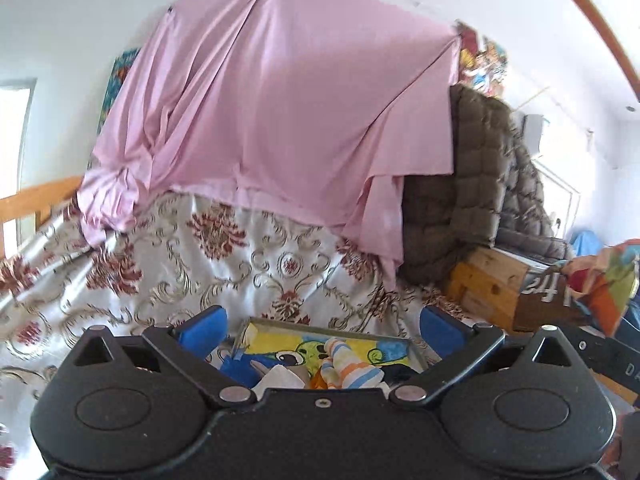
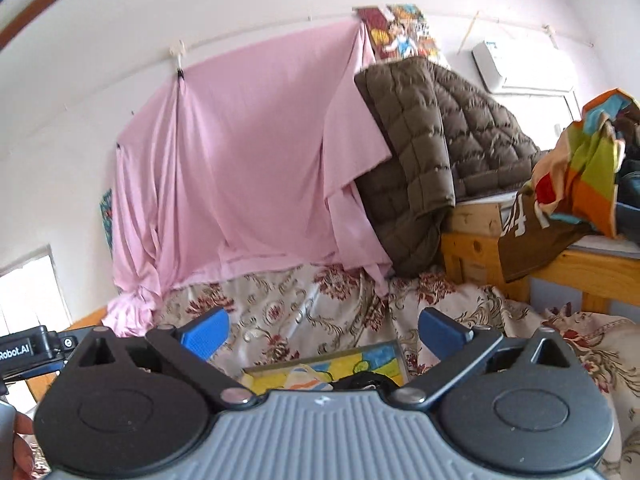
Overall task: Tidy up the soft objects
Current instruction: 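Lift both open tools up from the tray and back over the remaining items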
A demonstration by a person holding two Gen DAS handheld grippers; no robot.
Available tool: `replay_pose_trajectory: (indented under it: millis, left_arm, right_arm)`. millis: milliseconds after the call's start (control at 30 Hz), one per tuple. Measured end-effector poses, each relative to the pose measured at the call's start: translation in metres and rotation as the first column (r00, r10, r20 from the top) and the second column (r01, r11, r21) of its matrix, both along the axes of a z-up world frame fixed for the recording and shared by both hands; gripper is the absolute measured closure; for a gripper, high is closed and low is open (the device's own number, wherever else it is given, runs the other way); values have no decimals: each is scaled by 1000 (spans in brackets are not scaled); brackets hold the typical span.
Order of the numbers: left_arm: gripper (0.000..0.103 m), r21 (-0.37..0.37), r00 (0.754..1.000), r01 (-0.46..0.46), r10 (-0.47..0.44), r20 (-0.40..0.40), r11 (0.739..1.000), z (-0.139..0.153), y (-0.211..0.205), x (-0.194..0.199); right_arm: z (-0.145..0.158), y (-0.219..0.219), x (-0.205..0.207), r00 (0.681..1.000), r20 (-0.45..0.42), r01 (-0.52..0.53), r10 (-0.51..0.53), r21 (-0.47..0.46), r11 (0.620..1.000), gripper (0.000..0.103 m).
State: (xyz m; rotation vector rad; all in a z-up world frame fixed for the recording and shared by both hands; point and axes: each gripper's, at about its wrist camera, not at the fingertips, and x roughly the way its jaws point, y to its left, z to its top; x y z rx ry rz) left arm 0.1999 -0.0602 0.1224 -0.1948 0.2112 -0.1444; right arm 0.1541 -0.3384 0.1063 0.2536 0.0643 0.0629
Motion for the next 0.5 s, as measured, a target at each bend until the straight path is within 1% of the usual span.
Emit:
replay_pose_trajectory:
  millis: [100,200,300,400,500]
  left_arm:
    - [1,5,999,3,-3,48,1000,1,4,-31]
    - [1,6,997,0,-1,74,1000,-3,9,-57]
    - [1,12,996,0,-1,93,1000,-11,13,-81]
    - [1,19,995,-2,0,100,1000,-20,17,-99]
    - [1,16,996,3,-4,90,1000,-28,22,-113]
  right_arm:
    - [-5,3,-24,1000,28,14,-14,-4,1000,0]
    - [-10,6,-47,999,48,10,-10,0,1000,0]
    - [-15,13,-67,998,58,8,-7,-22,1000,0]
    - [-21,21,-84,999,50,-3,5,-44,999,0]
    - [-28,31,-100,999,31,-17,19,-68,998,0]
